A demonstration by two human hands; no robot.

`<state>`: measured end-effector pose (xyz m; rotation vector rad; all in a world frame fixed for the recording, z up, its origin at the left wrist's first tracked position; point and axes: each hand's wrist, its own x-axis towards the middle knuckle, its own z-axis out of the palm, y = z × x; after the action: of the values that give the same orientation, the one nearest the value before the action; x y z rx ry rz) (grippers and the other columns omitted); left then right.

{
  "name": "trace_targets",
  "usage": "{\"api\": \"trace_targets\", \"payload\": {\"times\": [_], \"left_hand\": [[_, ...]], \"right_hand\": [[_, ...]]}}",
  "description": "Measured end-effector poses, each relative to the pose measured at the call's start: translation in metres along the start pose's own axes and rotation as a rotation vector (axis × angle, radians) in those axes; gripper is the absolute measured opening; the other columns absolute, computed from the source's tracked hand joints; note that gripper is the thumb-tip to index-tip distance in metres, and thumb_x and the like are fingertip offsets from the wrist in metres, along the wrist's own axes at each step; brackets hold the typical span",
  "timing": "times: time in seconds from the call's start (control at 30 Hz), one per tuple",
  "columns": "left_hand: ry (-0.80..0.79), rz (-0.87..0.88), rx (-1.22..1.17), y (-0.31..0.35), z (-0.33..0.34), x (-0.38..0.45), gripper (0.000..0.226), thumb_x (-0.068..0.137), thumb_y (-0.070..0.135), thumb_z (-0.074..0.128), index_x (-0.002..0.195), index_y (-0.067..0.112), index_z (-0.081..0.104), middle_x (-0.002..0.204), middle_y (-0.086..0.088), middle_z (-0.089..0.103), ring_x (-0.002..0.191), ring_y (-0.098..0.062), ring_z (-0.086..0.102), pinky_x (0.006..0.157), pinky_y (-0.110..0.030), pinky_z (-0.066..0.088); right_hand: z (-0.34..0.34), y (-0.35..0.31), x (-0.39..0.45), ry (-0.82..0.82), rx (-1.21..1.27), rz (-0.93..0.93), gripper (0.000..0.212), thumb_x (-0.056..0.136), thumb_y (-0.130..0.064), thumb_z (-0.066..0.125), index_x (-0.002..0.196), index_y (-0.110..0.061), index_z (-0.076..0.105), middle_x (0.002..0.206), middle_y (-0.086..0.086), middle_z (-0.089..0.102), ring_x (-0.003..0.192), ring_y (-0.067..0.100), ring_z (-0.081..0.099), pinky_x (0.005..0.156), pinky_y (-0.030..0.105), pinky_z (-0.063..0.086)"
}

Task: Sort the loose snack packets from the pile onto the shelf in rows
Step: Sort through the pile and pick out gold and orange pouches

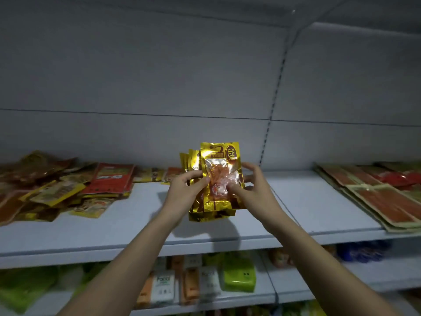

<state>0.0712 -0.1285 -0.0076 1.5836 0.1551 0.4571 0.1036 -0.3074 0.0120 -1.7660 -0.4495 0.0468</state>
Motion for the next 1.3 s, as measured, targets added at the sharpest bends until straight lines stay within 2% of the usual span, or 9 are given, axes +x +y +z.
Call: {"api": "trace_targets", "payload": {"times": [0.2, 0.53, 0.7, 0.83, 0.97, 1.07, 1.13, 1.2, 1.3], "left_hand": [[-0.16, -0.032, -0.012, 0.007, 0.132, -0.012, 0.022, 0.093, 0.021, 0.069, 0.114, 0.02, 0.065, 0.103, 0.012, 0.062, 0.087, -0.006, 0.066, 0.058, -0.013, 0.052], [-0.367, -0.044, -0.049, -0.011, 0.281, -0.004, 0.015, 0.093, 0.019, 0.069, 0.108, 0.021, 0.066, 0.105, 0.006, 0.065, 0.084, -0.009, 0.068, 0.059, -0.017, 0.053], [-0.385, -0.069, -0.083, -0.037, 0.341, 0.022, 0.011, 0.093, 0.017, 0.07, 0.097, 0.026, 0.067, 0.104, 0.006, 0.067, 0.089, -0.012, 0.069, 0.068, -0.022, 0.055], [-0.359, -0.114, -0.06, -0.061, 0.37, 0.056, 0.012, 0.092, 0.018, 0.071, 0.104, 0.02, 0.072, 0.115, -0.007, 0.069, 0.099, -0.022, 0.07, 0.076, -0.03, 0.058], [-0.312, -0.106, -0.099, -0.072, 0.383, 0.086, 0.014, 0.094, 0.021, 0.07, 0.107, 0.019, 0.074, 0.107, -0.001, 0.073, 0.087, -0.012, 0.072, 0.064, -0.019, 0.055], [-0.216, -0.133, -0.134, -0.081, 0.377, 0.106, 0.016, 0.098, 0.023, 0.062, 0.099, 0.027, 0.078, 0.103, 0.004, 0.075, 0.092, -0.015, 0.072, 0.074, -0.029, 0.058], [-0.112, -0.134, -0.072, -0.095, 0.363, 0.116, 0.021, 0.095, 0.024, 0.06, 0.095, 0.033, 0.079, 0.106, 0.008, 0.075, 0.098, -0.016, 0.071, 0.084, -0.039, 0.059], [0.008, -0.158, -0.026, -0.108, 0.344, 0.125, 0.025, 0.091, 0.022, 0.059, 0.091, 0.036, 0.08, 0.108, 0.006, 0.074, 0.101, -0.018, 0.07, 0.092, -0.046, 0.057], [0.09, -0.215, -0.101, -0.113, 0.329, 0.139, 0.033, 0.094, 0.006, 0.054, 0.088, 0.026, 0.079, 0.11, -0.003, 0.073, 0.102, -0.023, 0.069, 0.087, -0.037, 0.057]], "right_hand": [[-0.116, 0.028, -0.036, 0.169, -0.049, 0.008, 0.054, 0.092, -0.02, 0.068, 0.138, -0.034, 0.042, 0.114, -0.004, 0.055, 0.095, 0.011, 0.063, 0.063, 0.022, 0.057], [-0.246, 0.075, -0.05, 0.344, -0.063, 0.105, 0.052, 0.093, -0.014, 0.068, 0.138, -0.028, 0.045, 0.111, -0.008, 0.055, 0.083, 0.002, 0.067, 0.061, 0.017, 0.055], [-0.28, 0.111, -0.02, 0.423, -0.031, 0.146, 0.053, 0.088, -0.022, 0.074, 0.133, -0.032, 0.048, 0.127, -0.001, 0.057, 0.113, 0.017, 0.061, 0.087, 0.041, 0.059], [-0.297, 0.137, 0.01, 0.431, -0.055, 0.197, 0.054, 0.089, -0.018, 0.072, 0.133, -0.035, 0.046, 0.131, -0.004, 0.053, 0.122, 0.017, 0.054, 0.097, 0.044, 0.054], [-0.319, 0.154, 0.042, 0.387, -0.059, 0.197, 0.056, 0.09, 0.003, 0.062, 0.133, -0.031, 0.049, 0.117, -0.003, 0.058, 0.112, 0.02, 0.06, 0.089, 0.039, 0.057], [-0.323, 0.167, 0.06, 0.386, -0.076, 0.213, 0.056, 0.091, 0.006, 0.06, 0.135, -0.028, 0.05, 0.117, -0.003, 0.057, 0.108, 0.016, 0.059, 0.082, 0.03, 0.057], [-0.32, 0.177, 0.071, 0.374, -0.143, 0.219, 0.054, 0.091, 0.004, 0.057, 0.136, -0.027, 0.052, 0.124, -0.001, 0.059, 0.115, 0.019, 0.059, 0.092, 0.04, 0.056], [-0.313, 0.181, 0.091, 0.34, -0.254, 0.185, 0.053, 0.088, 0.007, 0.052, 0.134, -0.02, 0.054, 0.125, 0.001, 0.061, 0.116, 0.019, 0.058, 0.098, 0.041, 0.051], [-0.307, 0.179, 0.13, 0.303, -0.389, 0.127, 0.047, 0.087, 0.004, 0.053, 0.131, -0.013, 0.055, 0.128, 0.009, 0.059, 0.117, 0.026, 0.056, 0.098, 0.035, 0.046]]}}
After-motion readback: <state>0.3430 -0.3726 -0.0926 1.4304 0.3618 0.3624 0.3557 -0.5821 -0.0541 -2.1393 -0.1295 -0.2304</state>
